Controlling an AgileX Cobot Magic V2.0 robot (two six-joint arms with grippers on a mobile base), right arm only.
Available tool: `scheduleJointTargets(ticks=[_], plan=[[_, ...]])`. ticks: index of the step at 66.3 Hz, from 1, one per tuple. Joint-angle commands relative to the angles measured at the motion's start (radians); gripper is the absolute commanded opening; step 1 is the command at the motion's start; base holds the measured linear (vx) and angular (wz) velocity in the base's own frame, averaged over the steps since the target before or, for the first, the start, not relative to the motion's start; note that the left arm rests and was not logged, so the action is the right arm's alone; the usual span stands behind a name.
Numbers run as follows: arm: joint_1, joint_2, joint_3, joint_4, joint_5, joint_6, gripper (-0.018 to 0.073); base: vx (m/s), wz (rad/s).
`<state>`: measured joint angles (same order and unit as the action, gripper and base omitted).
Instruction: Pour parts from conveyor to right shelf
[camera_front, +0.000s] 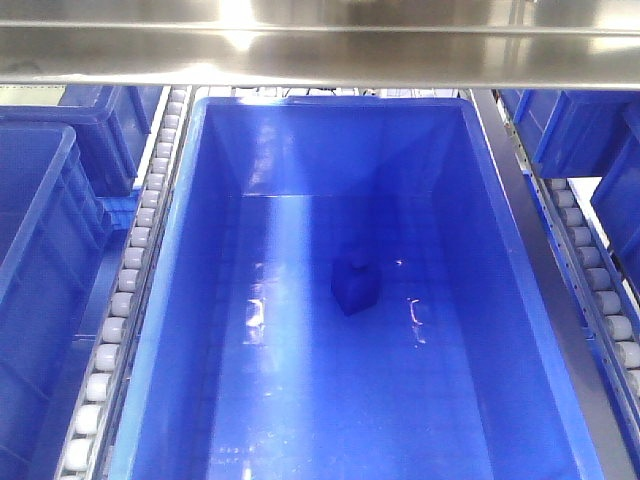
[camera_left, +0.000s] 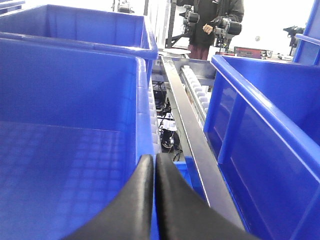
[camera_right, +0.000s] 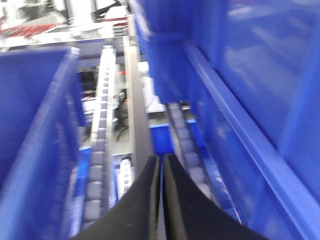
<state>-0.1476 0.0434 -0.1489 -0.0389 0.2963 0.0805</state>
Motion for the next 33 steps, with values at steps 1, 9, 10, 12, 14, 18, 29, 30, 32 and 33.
scheduleJointTargets(ticks=[1, 9, 10, 12, 14, 18, 29, 30, 32, 33], plan=[[-0.008, -0.034, 0.036, -0.057, -0.109, 0.048, -0.0008, 0.00, 0.00], [-0.008, -0.059, 0.091, -0.055, -0.119, 0.047, -0.0008, 0.00, 0.00], [-0.008, -0.059, 0.095, -0.054, -0.123, 0.047, -0.0008, 0.00, 0.00], [-0.004, -0.059, 0.105, -0.053, -0.129, 0.047, -0.0008, 0.00, 0.00], [0.003, -0.059, 0.116, -0.055, -0.141, 0.047, -0.0008, 0.00, 0.00], [0.026, -0.059, 0.138, -0.057, -0.178, 0.047, -0.0008, 0.00, 0.00], [0.079, -0.059, 0.197, -0.058, -0.317, 0.047, -0.0008, 0.00, 0.00], [0.079, -0.059, 0.196, -0.057, -0.314, 0.047, -0.0008, 0.00, 0.00], [0.079, -0.059, 0.196, -0.057, -0.324, 0.043, -0.0008, 0.00, 0.00], [0.079, -0.059, 0.196, -0.057, -0.328, 0.041, -0.0008, 0.00, 0.00]])
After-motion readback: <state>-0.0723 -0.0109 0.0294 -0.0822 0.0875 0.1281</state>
